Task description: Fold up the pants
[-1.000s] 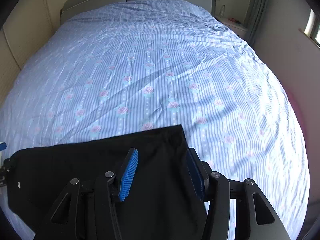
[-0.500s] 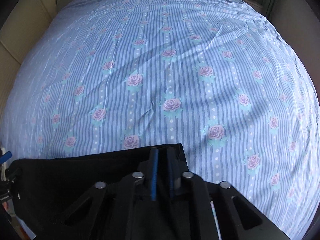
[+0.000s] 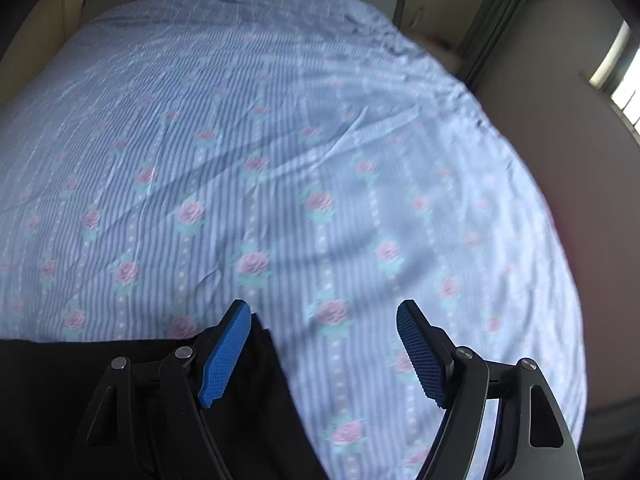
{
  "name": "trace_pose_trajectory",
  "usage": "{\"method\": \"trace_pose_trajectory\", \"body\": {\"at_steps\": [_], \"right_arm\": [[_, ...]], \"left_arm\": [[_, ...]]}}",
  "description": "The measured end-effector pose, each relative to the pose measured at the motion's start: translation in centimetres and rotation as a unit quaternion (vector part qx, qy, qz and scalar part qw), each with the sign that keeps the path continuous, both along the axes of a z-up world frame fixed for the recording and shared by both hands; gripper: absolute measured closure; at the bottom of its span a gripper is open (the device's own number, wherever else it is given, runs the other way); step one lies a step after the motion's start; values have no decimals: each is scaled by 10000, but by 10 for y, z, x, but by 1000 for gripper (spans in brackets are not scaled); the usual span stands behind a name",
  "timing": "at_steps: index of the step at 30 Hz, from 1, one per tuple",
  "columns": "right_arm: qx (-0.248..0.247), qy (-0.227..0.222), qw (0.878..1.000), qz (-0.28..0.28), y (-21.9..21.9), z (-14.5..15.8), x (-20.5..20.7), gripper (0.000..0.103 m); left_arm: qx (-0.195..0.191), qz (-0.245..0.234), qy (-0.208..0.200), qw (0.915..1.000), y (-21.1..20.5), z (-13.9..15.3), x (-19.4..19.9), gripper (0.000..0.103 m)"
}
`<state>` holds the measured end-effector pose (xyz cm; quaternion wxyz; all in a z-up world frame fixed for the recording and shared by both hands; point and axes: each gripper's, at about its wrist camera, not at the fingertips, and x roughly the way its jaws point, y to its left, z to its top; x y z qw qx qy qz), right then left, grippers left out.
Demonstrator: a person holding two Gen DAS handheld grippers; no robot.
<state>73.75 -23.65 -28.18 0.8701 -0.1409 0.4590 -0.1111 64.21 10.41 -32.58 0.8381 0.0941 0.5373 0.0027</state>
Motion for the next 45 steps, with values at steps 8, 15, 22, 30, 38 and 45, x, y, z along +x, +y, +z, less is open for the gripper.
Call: {"method": "trace_pose_trajectory", "body": {"at_steps": [8, 15, 22, 30, 38, 45], "right_arm": [[-51, -517, 9946, 904, 57, 75, -87, 27], [475, -235, 9880, 1451, 125, 89, -181, 26], [1203, 529, 9876, 856, 159, 68, -251, 26], [1394, 1034, 9828, 635, 213, 48, -285, 26], [1223, 1430, 9787, 815, 257, 31, -307, 26], [988, 1473, 9805, 851, 272, 30, -312, 26]], "left_arm": [[-167, 263, -490, 9983, 48, 51, -83, 15], [-592, 467, -287, 9967, 97, 64, -159, 8], [-2102, 981, 436, 9718, 151, 22, -184, 7], [-2991, 678, 1326, 9425, 168, -42, -166, 15], [-3844, 236, 1477, 9110, 168, -70, -136, 28], [-4615, 280, 1338, 8765, 172, -88, -127, 36]]}}
